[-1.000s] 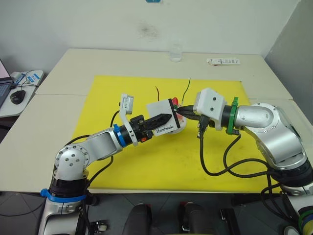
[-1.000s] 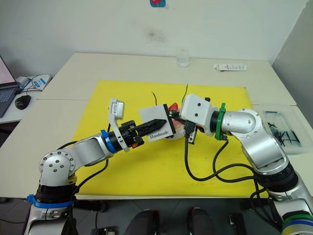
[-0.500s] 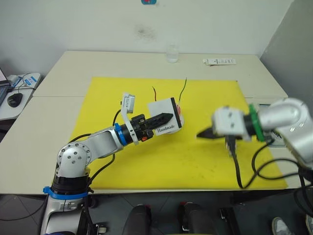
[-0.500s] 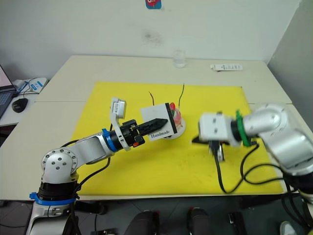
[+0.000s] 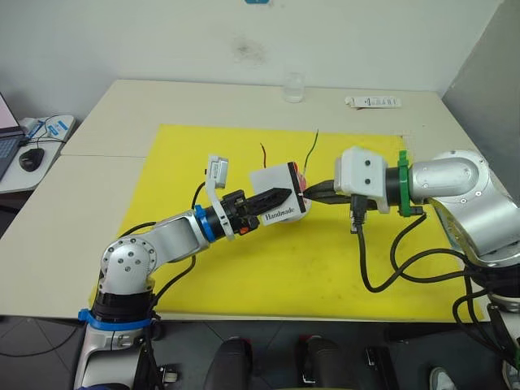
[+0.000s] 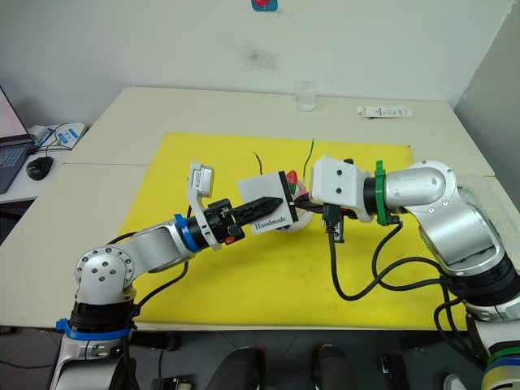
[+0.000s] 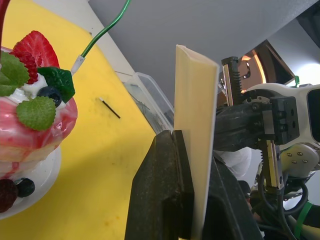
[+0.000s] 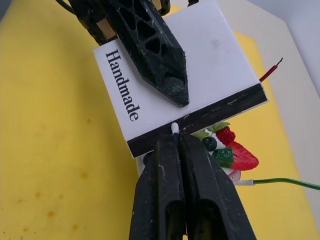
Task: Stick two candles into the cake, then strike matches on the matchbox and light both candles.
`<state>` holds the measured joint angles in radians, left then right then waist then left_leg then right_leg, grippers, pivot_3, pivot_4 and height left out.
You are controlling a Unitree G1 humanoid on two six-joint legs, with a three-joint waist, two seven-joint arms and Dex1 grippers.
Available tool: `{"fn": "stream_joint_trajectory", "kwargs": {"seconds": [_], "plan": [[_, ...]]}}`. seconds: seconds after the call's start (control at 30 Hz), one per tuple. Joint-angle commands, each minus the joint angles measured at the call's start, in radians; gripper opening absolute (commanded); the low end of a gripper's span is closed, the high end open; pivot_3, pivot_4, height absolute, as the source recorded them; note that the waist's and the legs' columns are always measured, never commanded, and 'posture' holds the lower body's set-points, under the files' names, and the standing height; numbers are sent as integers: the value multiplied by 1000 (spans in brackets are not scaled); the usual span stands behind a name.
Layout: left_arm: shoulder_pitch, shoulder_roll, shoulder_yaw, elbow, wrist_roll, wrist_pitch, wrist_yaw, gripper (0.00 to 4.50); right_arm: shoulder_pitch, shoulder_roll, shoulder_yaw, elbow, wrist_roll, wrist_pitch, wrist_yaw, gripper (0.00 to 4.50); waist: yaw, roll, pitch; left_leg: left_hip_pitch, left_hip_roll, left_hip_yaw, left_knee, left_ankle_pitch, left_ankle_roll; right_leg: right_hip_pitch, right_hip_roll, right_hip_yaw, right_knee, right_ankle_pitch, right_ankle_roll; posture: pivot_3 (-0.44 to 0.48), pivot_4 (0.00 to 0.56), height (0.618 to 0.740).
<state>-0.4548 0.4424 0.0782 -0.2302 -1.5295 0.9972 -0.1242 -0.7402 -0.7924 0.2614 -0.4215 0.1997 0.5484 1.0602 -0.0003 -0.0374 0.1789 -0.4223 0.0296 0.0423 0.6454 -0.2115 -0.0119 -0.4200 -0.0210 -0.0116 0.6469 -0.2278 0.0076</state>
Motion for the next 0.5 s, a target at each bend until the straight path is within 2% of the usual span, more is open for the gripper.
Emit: {"fn": "stream_joint_trajectory", "kwargs": {"seconds": [0.03,0.5], "plan": [[-7,-4,16,-44,-26,0,8,0,-8,3,-3,-14,-23,-28,-11,49,0,0,0,0,0,0,0,0,0,0,0,0,0,0,0,0,150,740],[-15,-25,17,-52,-64,-5,44,0,-19,2,71,18,-142,-115,15,49,0,0,0,1,0,0,0,0,0,0,0,0,1,0,0,0,150,740]]}}
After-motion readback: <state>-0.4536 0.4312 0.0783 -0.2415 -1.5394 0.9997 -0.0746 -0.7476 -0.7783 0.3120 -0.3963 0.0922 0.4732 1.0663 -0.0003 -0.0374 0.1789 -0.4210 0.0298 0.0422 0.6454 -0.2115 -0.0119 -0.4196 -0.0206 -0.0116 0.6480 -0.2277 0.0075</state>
